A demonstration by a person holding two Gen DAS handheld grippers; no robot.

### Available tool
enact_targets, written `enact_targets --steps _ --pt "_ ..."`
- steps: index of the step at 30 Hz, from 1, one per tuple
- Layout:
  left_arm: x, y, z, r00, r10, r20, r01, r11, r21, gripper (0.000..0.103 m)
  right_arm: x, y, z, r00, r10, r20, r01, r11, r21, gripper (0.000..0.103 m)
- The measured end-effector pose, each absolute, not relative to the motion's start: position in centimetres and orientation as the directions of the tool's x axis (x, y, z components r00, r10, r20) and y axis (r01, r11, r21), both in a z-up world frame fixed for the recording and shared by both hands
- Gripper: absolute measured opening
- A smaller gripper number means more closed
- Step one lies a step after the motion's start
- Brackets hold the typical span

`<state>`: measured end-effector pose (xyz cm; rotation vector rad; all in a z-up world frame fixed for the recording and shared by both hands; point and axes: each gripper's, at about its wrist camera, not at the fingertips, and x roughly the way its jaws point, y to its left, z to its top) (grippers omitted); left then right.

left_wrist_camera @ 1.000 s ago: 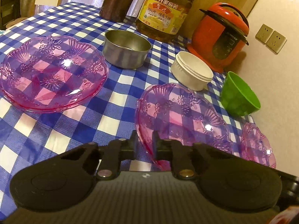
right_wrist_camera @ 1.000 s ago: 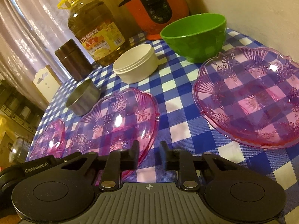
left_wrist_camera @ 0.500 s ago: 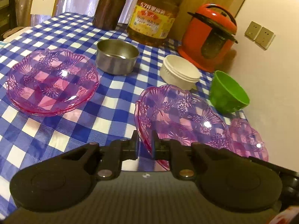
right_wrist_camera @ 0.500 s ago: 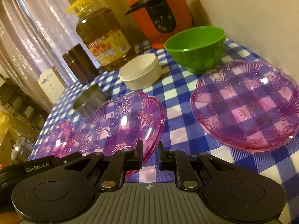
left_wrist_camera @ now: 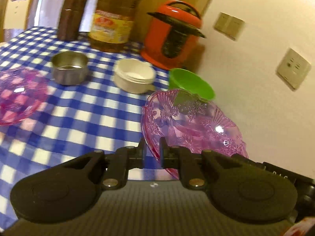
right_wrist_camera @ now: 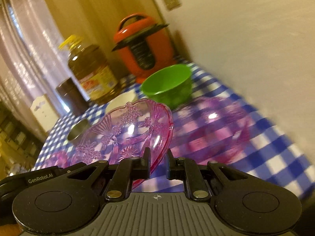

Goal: Organize plates and bowls
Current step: 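Carry the plate over the pink plate beside the wall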

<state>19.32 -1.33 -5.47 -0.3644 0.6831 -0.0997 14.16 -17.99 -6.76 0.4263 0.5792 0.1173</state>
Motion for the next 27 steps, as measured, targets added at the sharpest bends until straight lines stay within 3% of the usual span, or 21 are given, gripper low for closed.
enact_targets --steps 12,27 --pt "23.5 -9.3 -6.0 0.736 -0.279 -0.617 0.09 0.943 -0.319 0.012 14.8 -26.0 -7.8 0.854 0.082 -0.514 0.182 0.879 0.442 0.014" --pt "26.1 -11.2 -8.8 0.686 -0.23 -0.69 0.068 0.965 -0.254 0.013 17.9 -26.7 -10.5 0.815 0.008 -0.58 0.238 0.907 0.346 0.014"
